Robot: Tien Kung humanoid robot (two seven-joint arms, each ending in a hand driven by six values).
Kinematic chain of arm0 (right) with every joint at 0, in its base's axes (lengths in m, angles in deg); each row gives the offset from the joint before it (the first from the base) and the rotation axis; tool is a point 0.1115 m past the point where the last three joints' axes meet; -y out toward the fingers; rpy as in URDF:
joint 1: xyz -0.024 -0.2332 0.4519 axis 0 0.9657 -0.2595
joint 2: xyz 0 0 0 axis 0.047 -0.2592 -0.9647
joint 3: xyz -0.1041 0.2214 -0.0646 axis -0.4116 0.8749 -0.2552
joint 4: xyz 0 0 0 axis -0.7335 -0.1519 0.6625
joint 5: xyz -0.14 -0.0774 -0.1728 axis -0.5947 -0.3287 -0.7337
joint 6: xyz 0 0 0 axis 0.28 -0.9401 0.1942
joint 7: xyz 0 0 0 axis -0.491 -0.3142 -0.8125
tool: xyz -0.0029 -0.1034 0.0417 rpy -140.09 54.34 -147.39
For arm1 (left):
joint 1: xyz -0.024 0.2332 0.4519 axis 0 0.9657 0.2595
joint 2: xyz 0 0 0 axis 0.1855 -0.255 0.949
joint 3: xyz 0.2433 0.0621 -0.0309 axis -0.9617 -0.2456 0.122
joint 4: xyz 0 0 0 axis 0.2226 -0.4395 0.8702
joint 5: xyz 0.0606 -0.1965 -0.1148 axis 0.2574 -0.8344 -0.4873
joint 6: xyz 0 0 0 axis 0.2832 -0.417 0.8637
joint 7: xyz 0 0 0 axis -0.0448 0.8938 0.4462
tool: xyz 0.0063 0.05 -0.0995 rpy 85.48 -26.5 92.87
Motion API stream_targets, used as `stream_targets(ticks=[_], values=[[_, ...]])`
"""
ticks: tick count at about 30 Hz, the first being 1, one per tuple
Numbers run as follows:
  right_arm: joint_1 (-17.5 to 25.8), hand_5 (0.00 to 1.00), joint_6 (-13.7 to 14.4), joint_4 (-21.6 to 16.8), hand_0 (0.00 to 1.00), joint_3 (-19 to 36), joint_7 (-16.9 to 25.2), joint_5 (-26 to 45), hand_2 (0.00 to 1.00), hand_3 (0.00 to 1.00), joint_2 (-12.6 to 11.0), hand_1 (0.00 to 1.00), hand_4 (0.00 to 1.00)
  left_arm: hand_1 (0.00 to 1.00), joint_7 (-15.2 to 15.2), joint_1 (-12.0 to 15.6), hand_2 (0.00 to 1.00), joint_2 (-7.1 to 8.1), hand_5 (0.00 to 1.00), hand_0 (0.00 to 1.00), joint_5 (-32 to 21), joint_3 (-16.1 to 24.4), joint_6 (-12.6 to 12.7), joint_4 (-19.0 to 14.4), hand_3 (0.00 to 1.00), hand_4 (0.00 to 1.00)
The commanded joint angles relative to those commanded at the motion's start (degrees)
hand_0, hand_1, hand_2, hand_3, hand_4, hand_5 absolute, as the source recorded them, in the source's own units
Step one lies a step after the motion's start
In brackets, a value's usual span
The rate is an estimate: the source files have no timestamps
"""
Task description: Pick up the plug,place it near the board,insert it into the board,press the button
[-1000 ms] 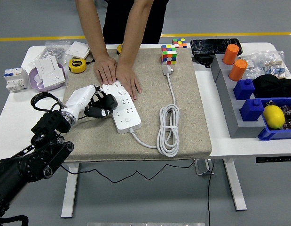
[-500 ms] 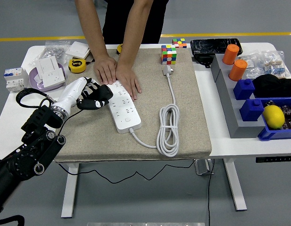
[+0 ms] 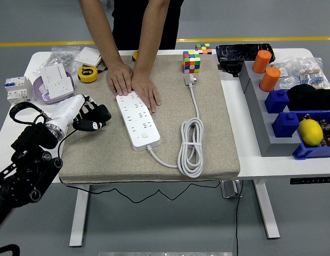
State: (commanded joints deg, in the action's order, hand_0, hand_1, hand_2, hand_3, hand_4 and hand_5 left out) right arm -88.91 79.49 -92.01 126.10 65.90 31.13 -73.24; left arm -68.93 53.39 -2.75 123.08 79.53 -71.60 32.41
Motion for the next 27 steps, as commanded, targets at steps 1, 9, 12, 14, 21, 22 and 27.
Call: stream_targets(ticks=[1,9,12,14,21,22,27], values=[[0.00,0.715,0.01,0.00,0.839,0.06,-0.01,-0.05,0.718,0.710,0.01,0.736,0.997,0.668,0.10,0.01,0.567,-0.02,0.200,0.579,0.01,-0.05,-0.67,-0.05,0.554,0.997],[0.19,0.716,0.02,0.00,0.840,0.24,-0.04,-0.16,0.718,0.709,0.01,0.735,0.997,0.905,1.30,0.15,0.803,0.27,0.317,0.843,1.10,-0.05,-3.97,-0.35,0.760,0.998],[0.22,0.716,0.01,0.00,0.840,0.24,-0.03,-0.19,0.718,0.709,0.01,0.735,0.997,0.905,1.57,0.39,0.803,0.39,0.317,0.843,1.24,0.23,-4.58,-1.09,0.760,0.998],[0.23,0.715,0.00,0.00,0.839,0.27,-0.01,-0.24,0.718,0.710,0.02,0.736,0.997,0.998,1.65,0.76,0.955,0.48,0.570,0.998,0.64,0.67,-5.10,-2.13,0.902,0.998],[0.18,0.714,-0.02,0.00,0.840,0.27,-0.01,-0.40,0.718,0.711,0.07,0.736,0.998,0.998,-0.11,3.92,0.998,-0.67,0.930,0.998,-6.38,5.82,-2.92,-9.38,0.943,0.998],[0.20,0.714,-0.02,0.00,0.840,0.28,0.00,-0.43,0.718,0.711,0.08,0.736,0.998,0.998,-1.00,4.70,0.998,-1.13,0.930,0.998,-8.62,6.94,-1.56,-10.78,0.943,0.998],[0.57,0.714,0.02,0.00,0.840,0.91,-0.09,-1.30,0.718,0.710,0.26,0.736,0.997,0.998,-5.05,9.34,0.935,-3.92,0.990,0.933,-20.15,12.11,3.75,-18.12,0.914,0.998]])
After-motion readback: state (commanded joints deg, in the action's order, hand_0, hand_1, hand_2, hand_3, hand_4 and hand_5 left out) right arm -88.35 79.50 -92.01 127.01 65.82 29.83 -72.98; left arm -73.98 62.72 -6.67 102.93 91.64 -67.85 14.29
